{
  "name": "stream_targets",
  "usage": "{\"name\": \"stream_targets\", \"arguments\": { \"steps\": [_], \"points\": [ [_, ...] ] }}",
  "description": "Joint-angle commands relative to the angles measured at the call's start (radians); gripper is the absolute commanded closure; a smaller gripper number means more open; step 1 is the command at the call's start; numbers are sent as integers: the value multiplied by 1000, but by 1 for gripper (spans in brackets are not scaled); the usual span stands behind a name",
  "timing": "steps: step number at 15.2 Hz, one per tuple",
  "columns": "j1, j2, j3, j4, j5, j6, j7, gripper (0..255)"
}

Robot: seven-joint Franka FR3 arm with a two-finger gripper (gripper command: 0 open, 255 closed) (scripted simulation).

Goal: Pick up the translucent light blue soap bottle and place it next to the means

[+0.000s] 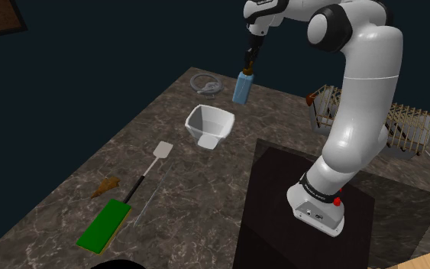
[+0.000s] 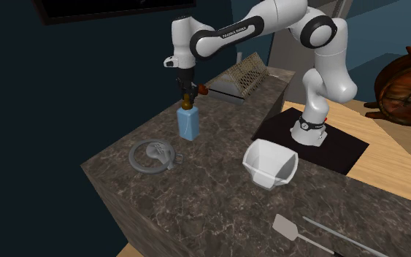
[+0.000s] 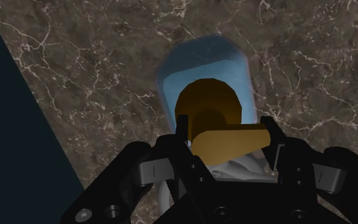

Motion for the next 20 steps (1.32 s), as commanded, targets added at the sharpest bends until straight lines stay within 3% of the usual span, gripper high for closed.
{"name": "stream_targets", "arguments": {
  "steps": [1, 20],
  "points": [
    [0, 0, 0, -1, 0, 0, 0, 255],
    [-19, -5, -7, 223, -7, -226, 12, 255]
  ]
}}
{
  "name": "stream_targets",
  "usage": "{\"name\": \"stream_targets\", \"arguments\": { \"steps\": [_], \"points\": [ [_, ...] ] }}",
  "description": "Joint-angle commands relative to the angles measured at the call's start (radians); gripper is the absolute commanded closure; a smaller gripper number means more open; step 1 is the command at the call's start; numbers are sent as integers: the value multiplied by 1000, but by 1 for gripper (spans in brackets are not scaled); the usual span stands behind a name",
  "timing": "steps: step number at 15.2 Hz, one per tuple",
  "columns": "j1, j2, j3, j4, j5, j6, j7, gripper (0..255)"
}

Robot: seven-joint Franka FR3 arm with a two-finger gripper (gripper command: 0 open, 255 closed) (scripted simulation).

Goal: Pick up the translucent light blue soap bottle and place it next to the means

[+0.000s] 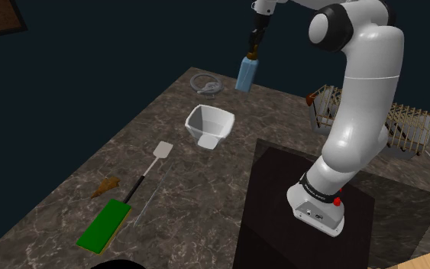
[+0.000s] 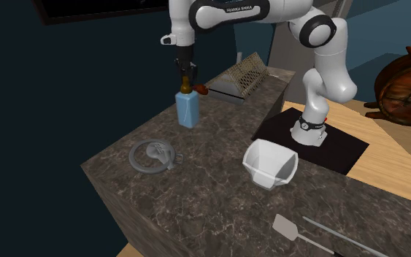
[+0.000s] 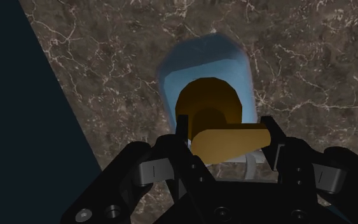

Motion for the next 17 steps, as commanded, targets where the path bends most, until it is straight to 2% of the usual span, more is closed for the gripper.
{"name": "stream_targets", "arguments": {
  "steps": [1, 8, 17],
  "points": [
    [21, -39, 0, -44, -14, 6, 17, 255],
    [150, -285, 28, -309, -106, 45, 159, 255],
    [256, -528, 123, -514, -180, 21, 369, 255]
  ]
}}
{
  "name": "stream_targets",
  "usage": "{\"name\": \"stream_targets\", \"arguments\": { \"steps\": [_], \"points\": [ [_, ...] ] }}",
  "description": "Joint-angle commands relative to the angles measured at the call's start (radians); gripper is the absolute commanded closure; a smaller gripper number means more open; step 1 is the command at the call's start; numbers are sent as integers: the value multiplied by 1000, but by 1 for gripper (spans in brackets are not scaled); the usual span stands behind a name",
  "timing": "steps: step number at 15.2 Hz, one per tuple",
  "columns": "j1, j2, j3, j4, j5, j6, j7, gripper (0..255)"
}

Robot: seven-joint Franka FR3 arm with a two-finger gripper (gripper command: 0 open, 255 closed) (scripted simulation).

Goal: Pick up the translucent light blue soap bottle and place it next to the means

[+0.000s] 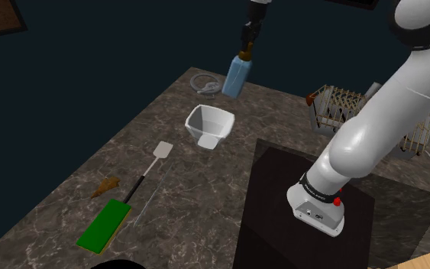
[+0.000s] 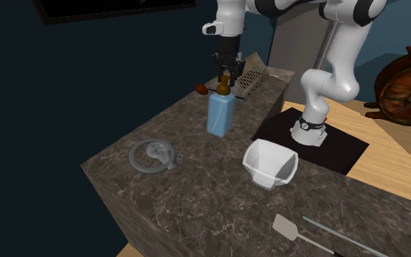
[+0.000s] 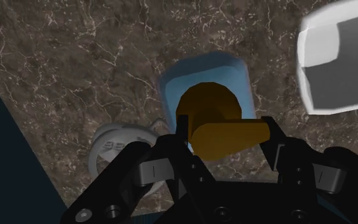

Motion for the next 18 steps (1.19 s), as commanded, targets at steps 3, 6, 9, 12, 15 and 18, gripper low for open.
{"name": "stream_targets", "arguments": {
  "steps": [3, 6, 9, 12, 15, 18],
  "points": [
    [36, -89, 51, -67, -16, -20, 93, 255],
    [62, -144, 94, -99, -18, -42, 163, 255],
    [88, -189, 139, -120, -13, -67, 232, 255],
    [112, -225, 186, -130, -4, -93, 302, 255],
    [137, -251, 232, -131, 10, -120, 371, 255],
    [162, -269, 280, -120, 25, -146, 442, 255]
  ]
}}
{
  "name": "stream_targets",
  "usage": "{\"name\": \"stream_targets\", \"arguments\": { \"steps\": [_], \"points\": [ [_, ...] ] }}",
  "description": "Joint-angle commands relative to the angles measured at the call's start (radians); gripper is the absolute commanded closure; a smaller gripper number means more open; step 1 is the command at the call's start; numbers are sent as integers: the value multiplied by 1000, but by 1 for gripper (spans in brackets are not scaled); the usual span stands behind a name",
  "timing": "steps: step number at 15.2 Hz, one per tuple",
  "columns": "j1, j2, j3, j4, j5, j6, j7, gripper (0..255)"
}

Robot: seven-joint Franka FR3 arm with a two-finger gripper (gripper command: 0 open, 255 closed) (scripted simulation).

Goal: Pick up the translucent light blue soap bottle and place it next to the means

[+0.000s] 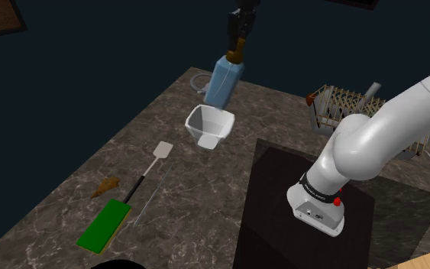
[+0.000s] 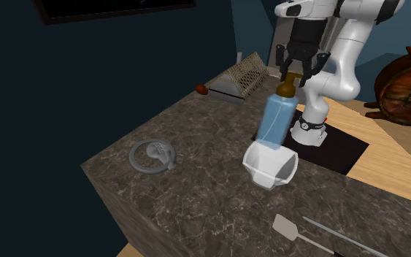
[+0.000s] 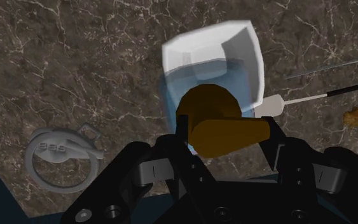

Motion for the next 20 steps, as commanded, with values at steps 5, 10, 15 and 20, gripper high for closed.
{"name": "stream_targets", "arguments": {
  "steps": [5, 10, 15, 20],
  "points": [
    [48, -10, 97, 41, 34, -48, 143, 255],
    [87, 11, 180, 109, 60, -91, 266, 255],
    [125, 60, 267, 208, 76, -134, 396, 255],
    [165, 143, 358, 341, 74, -180, 534, 255]
  ]
}}
